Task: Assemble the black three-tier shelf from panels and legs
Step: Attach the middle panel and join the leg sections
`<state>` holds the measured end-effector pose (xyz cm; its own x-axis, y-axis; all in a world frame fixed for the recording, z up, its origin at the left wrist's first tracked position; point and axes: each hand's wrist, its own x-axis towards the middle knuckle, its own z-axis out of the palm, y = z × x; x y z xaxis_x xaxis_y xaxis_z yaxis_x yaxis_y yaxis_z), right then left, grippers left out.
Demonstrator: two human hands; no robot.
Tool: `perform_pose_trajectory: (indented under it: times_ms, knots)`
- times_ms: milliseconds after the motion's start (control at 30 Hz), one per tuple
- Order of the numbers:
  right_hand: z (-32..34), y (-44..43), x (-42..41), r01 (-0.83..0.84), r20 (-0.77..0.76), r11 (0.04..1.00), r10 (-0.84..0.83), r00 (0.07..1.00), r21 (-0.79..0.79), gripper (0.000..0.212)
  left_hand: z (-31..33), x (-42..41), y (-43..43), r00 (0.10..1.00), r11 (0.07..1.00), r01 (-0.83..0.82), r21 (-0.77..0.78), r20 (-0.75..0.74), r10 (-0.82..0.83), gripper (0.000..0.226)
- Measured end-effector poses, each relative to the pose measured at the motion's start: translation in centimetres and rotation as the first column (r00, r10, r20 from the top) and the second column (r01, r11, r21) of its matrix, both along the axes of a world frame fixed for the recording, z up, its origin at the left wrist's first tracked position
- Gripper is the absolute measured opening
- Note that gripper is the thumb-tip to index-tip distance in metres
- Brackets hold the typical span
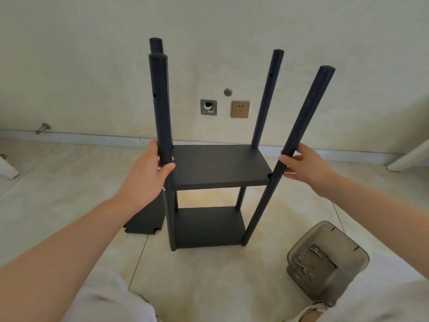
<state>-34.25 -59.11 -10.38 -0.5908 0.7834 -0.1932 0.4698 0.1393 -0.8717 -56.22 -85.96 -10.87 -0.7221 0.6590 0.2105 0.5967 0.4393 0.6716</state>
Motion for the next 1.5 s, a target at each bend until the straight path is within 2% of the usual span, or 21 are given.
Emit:
perform_pose_trajectory:
  times_ms: [133,333,433,633,767,933,1000,1133,1167,1233,1300,1367,1500]
  knots:
    - [0.1,-1.0,1.1,0.006,-0.042,1.0,-0.005,0.999,0.028,0.039,-1.0,-2.0,1.2,0.998,0.998,-0.056,-0.011,-0.019,0.055,0.032]
    - [0.2,-2.1,2.2,-0.062,-0.005,0.987,0.063,0.998,0.148,0.057,-1.7,-3.1,1.9,0.993,0.992,-0.118,-0.044,-0.017,0.118,0.039]
    - [0.0,-2.5,2.4,-0.099,0.022,0.973,0.096,0.995,0.208,0.058,-1.7,-2.8,2.0,0.989,0.987,-0.144,-0.065,-0.014,0.144,0.044]
    - [-0.2,-3.5,2.6,-0.228,0.106,0.92,0.204,0.973,0.319,0.044,-1.6,-3.1,1.5,0.981,0.97,-0.19,-0.152,-0.065,0.182,0.047]
    - [-0.2,-4.9,2.7,-0.37,0.205,0.848,0.313,0.927,0.38,0.039,-1.9,-3.3,1.3,0.959,0.942,-0.281,-0.182,-0.084,0.27,0.037]
    - [0.6,-5.3,3.2,-0.552,0.302,0.755,0.467,0.831,0.353,0.015,-2.1,-2.9,1.4,0.923,0.911,-0.357,-0.206,-0.23,0.31,0.029]
    - [1.0,-5.4,3.4,-0.59,0.317,0.73,0.501,0.806,0.345,0.009,-2.2,-2.5,1.8,0.919,0.896,-0.385,-0.219,-0.18,0.351,0.028]
    - [1.4,-5.3,3.4,-0.613,0.32,0.722,0.527,0.787,0.319,0.008,-1.5,-2.0,2.4,0.865,0.879,-0.413,-0.239,0.2,0.46,0.023]
    - [1.4,-5.3,3.4,-0.61,0.31,0.729,0.53,0.79,0.309,0.01,-1.4,-1.4,2.6,0.876,0.897,-0.375,-0.235,0.227,0.426,0.02]
    - [1.4,-5.2,3.4,-0.611,0.295,0.736,0.539,0.789,0.29,0.013,-1.5,0.6,3.2,0.963,0.951,-0.2,-0.236,0.133,0.235,0.012]
    - [1.3,-5.3,3.4,-0.623,0.289,0.728,0.555,0.78,0.286,0.012,-2.2,3.3,4.0,0.998,0.961,0.059,-0.269,0.028,-0.053,0.027]
    - [1.3,-5.4,3.4,-0.629,0.286,0.721,0.562,0.776,0.291,0.012,-3.5,5.5,4.9,0.96,0.918,0.261,-0.299,-0.021,-0.28,0.051]
    - [1.2,-5.2,3.6,-0.601,0.234,0.748,0.554,0.799,0.283,0.016,-7.6,8.5,6.6,0.855,0.792,0.393,-0.467,-0.133,-0.502,0.092]
